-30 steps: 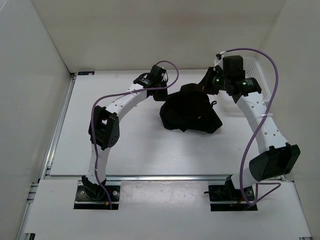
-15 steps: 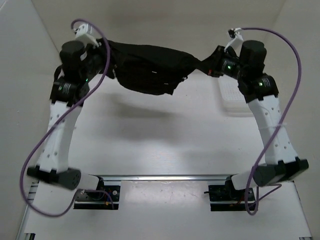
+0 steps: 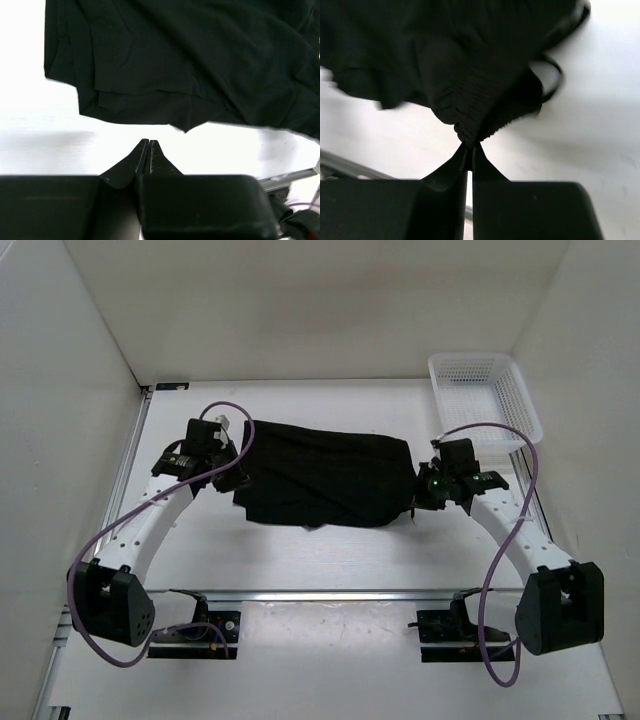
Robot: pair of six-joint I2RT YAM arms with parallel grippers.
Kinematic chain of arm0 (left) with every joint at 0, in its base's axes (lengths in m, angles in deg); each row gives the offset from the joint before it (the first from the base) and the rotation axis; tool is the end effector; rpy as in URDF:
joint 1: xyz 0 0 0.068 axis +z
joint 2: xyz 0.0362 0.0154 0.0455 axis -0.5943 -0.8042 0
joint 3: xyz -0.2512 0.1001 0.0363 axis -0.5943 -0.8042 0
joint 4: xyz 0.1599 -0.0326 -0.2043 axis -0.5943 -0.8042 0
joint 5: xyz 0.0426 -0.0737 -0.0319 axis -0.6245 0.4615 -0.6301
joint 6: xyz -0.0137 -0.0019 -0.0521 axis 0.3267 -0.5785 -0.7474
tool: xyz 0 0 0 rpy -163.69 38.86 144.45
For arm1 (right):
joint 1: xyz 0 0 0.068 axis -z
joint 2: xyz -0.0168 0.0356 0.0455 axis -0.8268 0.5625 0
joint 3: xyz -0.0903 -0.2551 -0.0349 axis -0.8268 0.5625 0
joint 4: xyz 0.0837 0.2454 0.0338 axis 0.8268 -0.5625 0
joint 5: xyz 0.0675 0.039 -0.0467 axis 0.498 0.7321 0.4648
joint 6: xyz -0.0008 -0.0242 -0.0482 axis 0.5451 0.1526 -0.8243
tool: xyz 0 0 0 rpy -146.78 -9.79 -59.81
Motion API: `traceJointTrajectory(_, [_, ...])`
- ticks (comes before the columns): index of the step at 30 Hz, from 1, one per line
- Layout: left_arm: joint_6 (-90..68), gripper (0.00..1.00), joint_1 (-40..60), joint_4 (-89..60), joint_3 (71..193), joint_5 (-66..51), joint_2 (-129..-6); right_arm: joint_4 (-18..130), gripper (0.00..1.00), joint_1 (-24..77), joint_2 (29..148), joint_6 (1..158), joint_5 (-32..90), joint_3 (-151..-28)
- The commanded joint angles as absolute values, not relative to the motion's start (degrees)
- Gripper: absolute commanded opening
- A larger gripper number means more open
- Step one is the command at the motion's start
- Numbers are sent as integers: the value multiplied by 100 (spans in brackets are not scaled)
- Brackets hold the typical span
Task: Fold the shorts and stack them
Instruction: Flatten the shorts out
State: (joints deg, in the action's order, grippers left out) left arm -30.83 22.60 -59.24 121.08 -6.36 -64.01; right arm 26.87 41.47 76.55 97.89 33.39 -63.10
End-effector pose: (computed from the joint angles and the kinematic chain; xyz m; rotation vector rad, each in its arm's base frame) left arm 0.2465 -0.0669 0.2904 -0.3247 2.5399 -0.5233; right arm 0.2381 0.0684 0.2526 0.1383 2.4752 0.5590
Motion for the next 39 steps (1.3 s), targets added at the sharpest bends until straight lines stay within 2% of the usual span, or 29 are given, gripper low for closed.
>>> traceJointTrajectory(1, [-3178,10,2284,-5918,12348,-790,-6318,2820,0,4197,7344,10019,2931,-6482])
traceJointTrajectory(7, [-3476,10,2215,-6209,12340,-958,-6995,2583,0,4197,7343,10019,2931,-6780])
traceJointTrajectory(8, [-3546,18,2214,-6278,12287,-888,-7092,2513,0,4197,7396,10019,2931,-6781])
traceJointTrajectory(9, [-3643,51,2214,-6340,12200,-888,-7293,2512,0,4197,7396,10019,2983,-6833])
traceJointTrajectory(10, [-3731,67,2162,-6341,11990,-888,-7382,2443,0,4197,7396,9967,2984,-6834])
traceJointTrajectory(11, [-3871,79,2161,-6341,11910,-888,-7487,2381,0,4197,7396,9967,2984,-6834])
traceJointTrajectory(12, [-3924,88,2161,-6341,11848,-966,-7593,2380,0,4197,7396,9967,2984,-6834])
traceJointTrajectory(13, [-3925,93,2161,-6288,11848,-967,-7820,2311,0,4197,7396,9967,2984,-6834])
traceJointTrajectory(14, [-3925,93,2161,-6227,11848,-967,-7944,2258,0,4197,7396,9967,2984,-6834])
traceJointTrajectory(16, [-3978,93,2161,-6104,11848,-1080,-8303,2257,0,4197,7343,9914,2984,-6834])
traceJointTrajectory(18, [-3978,89,2161,-6051,12067,-1134,-8550,2152,0,4197,7343,9914,2984,-6834])
traceJointTrajectory(20, [-3978,77,2100,-6051,12285,-1134,-8928,2100,0,4250,7343,9861,2984,-6834])
traceJointTrajectory(23, [-3978,66,2038,-6051,12506,-1134,-9236,1994,0,4250,7291,9809,2931,-6834])
traceJointTrajectory(25, [-3978,56,1977,-6051,12691,-1134,-9360,1933,0,4250,7291,9808,2931,-6886])
traceJointTrajectory(32, [-3978,46,1915,-6051,12920,-1309,-9527,1871,0,4303,7238,9703,2931,-6939])
traceJointTrajectory(36, [-3838,10,1915,-6051,13043,-1309,-9668,1871,0,4303,7238,9703,2931,-6939])
traceJointTrajectory(39, [-3837,10,1915,-6129,12903,-1431,-9275,1871,0,4303,7238,9641,2931,-6939])
